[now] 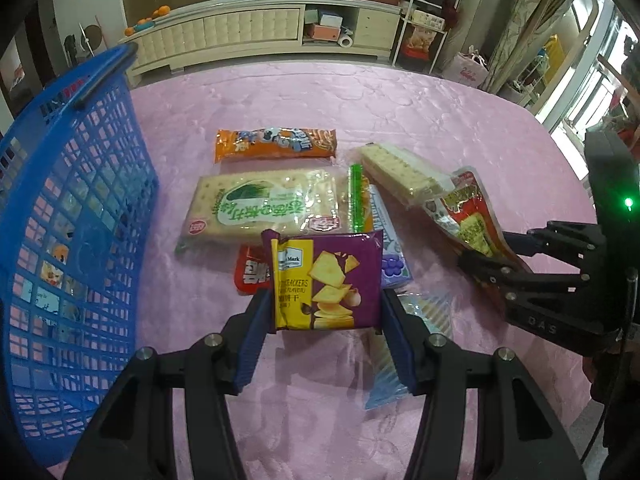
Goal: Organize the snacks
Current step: 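Lift the purple chip packet with the left gripper while the right gripper grasps the red sauce pouch, then carry both packets over the blue basket and lower them inside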
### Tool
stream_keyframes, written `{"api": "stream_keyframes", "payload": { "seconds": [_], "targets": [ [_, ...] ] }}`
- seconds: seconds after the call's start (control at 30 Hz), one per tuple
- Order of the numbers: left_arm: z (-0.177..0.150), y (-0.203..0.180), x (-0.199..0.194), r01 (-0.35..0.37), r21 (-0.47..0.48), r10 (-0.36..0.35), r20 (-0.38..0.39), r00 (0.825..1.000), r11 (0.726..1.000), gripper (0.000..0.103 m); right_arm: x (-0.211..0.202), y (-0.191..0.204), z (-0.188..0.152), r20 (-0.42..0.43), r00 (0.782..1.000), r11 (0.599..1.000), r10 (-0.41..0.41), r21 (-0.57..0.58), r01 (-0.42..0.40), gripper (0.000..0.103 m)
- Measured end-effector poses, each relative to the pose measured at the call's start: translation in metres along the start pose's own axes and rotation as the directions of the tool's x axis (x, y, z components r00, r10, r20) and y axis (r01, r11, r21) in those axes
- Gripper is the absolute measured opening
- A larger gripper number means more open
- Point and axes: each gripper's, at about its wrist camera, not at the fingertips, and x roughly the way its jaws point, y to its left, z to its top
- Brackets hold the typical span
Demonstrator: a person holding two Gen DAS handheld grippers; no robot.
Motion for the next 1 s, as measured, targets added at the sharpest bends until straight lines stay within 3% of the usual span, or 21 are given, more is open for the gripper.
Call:
{"api": "stream_keyframes", "payload": {
  "seconds": [0.2,0.5,0.8,1.0],
  "targets": [
    [-0.001,0.004,0.001,0.029,-0.019,-0.029,-0.004,1.000,0.999,0.052,0.001,-0.005,0.007,-0.012,1.000,1.000,-0.003,-0.009,0.003,0.041],
    [-0.006,0.003,-0.014,0.057,-0.004,-0.057,0.003,0.998,0.998,0.052,-0.017,0.017,-0.015,0.003,1.000,0.999,-0.001,0.035,0.001,0.038],
    [-0.018,0.007,-0.074,0.067,0.016,-0.068,0.066,0.996,0.998,0.052,-0.091,0.041,-0.027,0.107,0.994,0.995,0.033,0.094,-0.043,0.038],
    [-0.024,0.014,-0.126,0.081,0.027,-0.084,0.130,0.988,0.996,0.052,-0.153,0.070,-0.034,0.194,0.981,0.995,0.012,0.094,-0.031,0.038]
  ]
}}
